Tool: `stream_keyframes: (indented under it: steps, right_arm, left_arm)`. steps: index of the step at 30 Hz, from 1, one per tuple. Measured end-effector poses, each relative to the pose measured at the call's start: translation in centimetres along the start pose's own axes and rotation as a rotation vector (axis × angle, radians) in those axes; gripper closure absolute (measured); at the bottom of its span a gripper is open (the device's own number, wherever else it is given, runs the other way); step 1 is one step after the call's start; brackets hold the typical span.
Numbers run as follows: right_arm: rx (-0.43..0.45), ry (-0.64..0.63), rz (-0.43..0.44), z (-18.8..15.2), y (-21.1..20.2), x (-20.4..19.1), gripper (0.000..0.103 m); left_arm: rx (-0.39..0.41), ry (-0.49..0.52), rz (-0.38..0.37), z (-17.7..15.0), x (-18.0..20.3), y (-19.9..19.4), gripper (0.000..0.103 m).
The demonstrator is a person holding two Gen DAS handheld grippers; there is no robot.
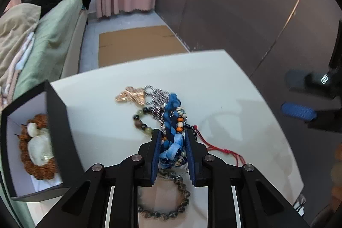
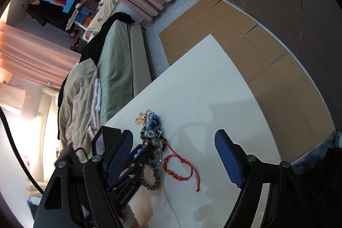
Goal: Organize jewelry
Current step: 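Carry the blue ornament into the box with the left tool while the right tool grasps the silver chain bracelet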
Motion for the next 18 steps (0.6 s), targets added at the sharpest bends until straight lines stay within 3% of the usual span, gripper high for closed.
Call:
stream_keyframes:
  steps: [12,18]
  right_arm:
    - [-0.011,-0.072,0.028,-1.2,1.9,-2.1,0.025]
    - [-0.023,-0.1,0.041,-1.4,3.9,-3.3,0.039]
  left_arm:
    - [0.081,-0.124,-0.027,0.6,-4.5,-3.9,0.08]
    - [0.11,-0.155,-0.03,0.9,-6.3,-5.0,0.08]
Point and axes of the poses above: each gripper's, at about its wrist camera, not at the fingertips, and y roughly the way its jaws point, x to its right, z to its top, the point moved 1 cm from there along y, roughly the way its jaws point, and after that the axes turned 9 degrees about z, right-handed, at the moved point
